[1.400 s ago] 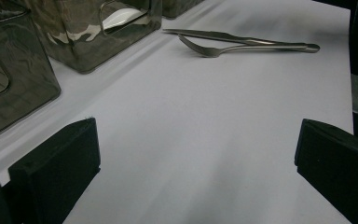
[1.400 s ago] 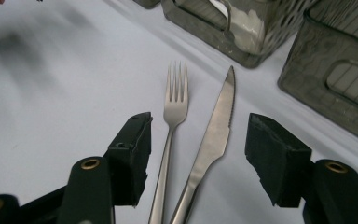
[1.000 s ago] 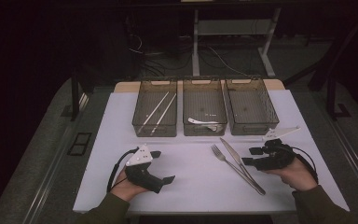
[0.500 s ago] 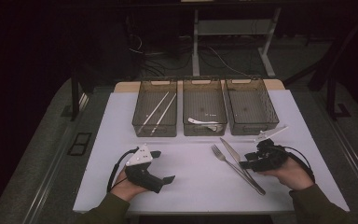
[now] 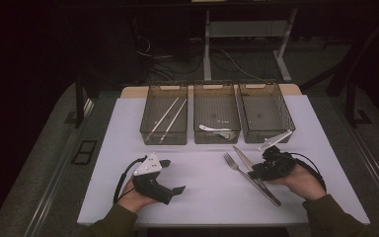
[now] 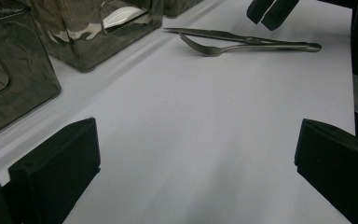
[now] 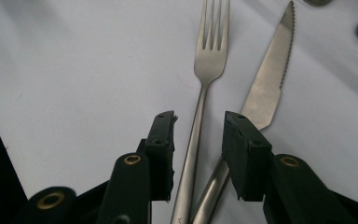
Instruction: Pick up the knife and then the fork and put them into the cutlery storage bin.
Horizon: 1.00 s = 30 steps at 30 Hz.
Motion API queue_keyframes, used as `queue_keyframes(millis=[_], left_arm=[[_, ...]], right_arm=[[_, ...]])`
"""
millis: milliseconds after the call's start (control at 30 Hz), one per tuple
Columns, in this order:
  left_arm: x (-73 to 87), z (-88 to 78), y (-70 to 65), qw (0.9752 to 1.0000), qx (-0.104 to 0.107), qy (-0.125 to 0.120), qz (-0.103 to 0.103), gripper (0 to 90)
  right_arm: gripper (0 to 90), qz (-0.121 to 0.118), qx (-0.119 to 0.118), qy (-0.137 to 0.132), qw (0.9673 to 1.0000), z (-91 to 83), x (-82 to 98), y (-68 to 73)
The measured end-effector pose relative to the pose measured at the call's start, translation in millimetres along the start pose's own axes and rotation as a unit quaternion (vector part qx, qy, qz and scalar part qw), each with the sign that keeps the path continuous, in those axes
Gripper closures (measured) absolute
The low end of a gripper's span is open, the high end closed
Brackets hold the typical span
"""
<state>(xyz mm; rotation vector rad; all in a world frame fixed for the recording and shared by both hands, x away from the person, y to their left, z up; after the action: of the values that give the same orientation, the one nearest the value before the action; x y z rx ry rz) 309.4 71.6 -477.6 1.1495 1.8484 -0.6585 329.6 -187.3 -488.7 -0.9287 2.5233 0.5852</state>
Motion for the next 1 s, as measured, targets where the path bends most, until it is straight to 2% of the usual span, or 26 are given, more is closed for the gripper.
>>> queue_keyframes(millis=[467, 767, 1000], left_arm=[[-0.6, 0.6, -0.5, 1.0000, 0.000, -0.003, -0.004, 0.0], [-0.7, 0.4, -0.7, 1.0000, 0.000, -0.004, -0.003, 0.0], [-0.7, 0.6, -1.3, 1.0000, 0.001, -0.003, -0.003, 0.0]], right_arm=[[71.2, -0.009, 0.014, 0.056, 0.9983, 20.3, -6.6, 1.5], [74.6, -0.019, 0.025, 0.086, 0.9958, 30.7, -6.4, 2.8], [76.6, -0.029, 0.046, 0.108, 0.9927, 34.3, -0.5, 1.2]])
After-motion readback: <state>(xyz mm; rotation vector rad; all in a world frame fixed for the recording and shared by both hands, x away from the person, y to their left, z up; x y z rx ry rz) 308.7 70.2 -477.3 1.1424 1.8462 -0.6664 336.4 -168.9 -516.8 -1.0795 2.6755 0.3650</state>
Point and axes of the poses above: each handheld gripper's, and its own axes: z roughly forward along the jaws, x roughly out of its underside, y roughly to its left, the point moved 10 cm from there along z, roughly forward along the jaws, and after that the axes turned 6 degrees about z, right-handed, at the moved point
